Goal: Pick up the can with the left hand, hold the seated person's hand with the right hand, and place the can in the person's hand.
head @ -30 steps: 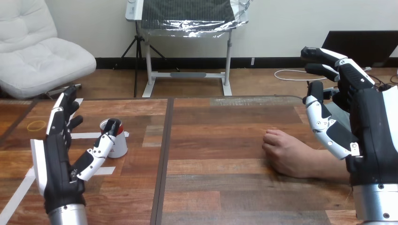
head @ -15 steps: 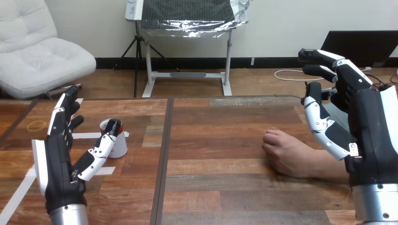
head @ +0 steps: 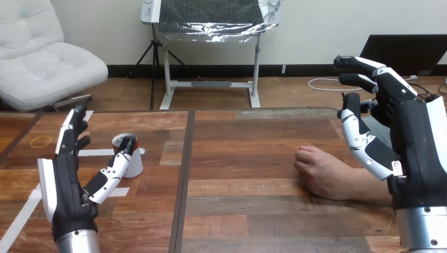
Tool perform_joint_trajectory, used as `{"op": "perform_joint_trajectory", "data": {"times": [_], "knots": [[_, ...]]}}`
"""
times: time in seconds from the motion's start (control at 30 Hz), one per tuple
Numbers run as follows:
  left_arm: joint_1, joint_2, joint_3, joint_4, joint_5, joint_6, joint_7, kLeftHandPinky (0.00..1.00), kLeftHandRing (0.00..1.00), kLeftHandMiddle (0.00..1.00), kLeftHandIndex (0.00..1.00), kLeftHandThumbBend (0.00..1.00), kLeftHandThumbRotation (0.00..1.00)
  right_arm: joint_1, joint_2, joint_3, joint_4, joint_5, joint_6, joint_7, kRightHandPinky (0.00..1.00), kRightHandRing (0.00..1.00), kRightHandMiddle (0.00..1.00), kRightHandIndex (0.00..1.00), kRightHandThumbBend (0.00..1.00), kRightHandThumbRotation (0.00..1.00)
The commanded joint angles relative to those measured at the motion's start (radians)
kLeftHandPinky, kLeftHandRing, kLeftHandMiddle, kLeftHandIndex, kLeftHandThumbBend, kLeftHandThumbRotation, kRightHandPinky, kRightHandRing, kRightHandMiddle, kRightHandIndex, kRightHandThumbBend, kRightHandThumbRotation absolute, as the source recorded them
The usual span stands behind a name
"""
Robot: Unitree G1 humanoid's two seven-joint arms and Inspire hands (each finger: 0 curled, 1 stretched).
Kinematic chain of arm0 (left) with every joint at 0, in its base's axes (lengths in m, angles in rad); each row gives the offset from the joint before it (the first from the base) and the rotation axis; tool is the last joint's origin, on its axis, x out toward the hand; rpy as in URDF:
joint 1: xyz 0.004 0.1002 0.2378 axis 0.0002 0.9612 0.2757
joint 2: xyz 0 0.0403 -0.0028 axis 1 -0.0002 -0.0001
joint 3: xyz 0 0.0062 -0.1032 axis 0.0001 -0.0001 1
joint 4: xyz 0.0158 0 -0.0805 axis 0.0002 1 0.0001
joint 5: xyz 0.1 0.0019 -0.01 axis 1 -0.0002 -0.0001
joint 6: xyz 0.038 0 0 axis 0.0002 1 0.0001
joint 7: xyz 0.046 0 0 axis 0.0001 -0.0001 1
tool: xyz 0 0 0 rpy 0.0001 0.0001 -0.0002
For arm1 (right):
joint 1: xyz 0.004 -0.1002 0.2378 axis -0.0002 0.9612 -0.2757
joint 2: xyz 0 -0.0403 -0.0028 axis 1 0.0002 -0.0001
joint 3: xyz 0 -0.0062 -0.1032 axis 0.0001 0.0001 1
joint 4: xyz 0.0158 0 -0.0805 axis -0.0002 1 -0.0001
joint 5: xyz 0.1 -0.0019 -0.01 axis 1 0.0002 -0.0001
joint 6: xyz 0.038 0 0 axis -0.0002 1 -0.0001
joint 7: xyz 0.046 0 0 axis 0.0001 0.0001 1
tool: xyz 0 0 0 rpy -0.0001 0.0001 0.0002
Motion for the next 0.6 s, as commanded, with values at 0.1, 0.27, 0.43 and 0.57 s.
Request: {"op": "perform_joint_trajectory", "data": {"times": [0.1, 0.27, 0.43, 0.57], "knots": [[-0.097, 0.043, 0.002, -0.001, 0.013, 0.084, -0.004, 0.84, 0.89, 0.91, 0.88, 0.76, 0.41, -0.033, -0.020, -0.015, -0.020, 0.030, 0.002, 0.010, 0.51, 0.79, 0.83, 0.74, 0.09, 0.00], [-0.133, 0.072, 0.005, 0.023, 0.002, 0.135, -0.030, 0.83, 0.89, 0.91, 0.89, 0.79, 0.44, -0.036, -0.022, -0.017, -0.019, 0.033, 0.003, 0.012, 0.52, 0.80, 0.84, 0.74, 0.09, 0.00], [-0.174, 0.101, 0.006, 0.044, -0.012, 0.192, -0.064, 0.81, 0.88, 0.91, 0.89, 0.82, 0.46, -0.038, -0.026, -0.020, -0.020, 0.031, 0.007, 0.015, 0.53, 0.81, 0.84, 0.74, 0.10, 0.00], [-0.200, 0.126, 0.002, 0.064, -0.015, 0.221, -0.089, 0.80, 0.88, 0.91, 0.90, 0.85, 0.48, -0.043, -0.027, -0.021, -0.021, 0.030, 0.012, 0.016, 0.53, 0.81, 0.84, 0.74, 0.10, 0.00]]}}
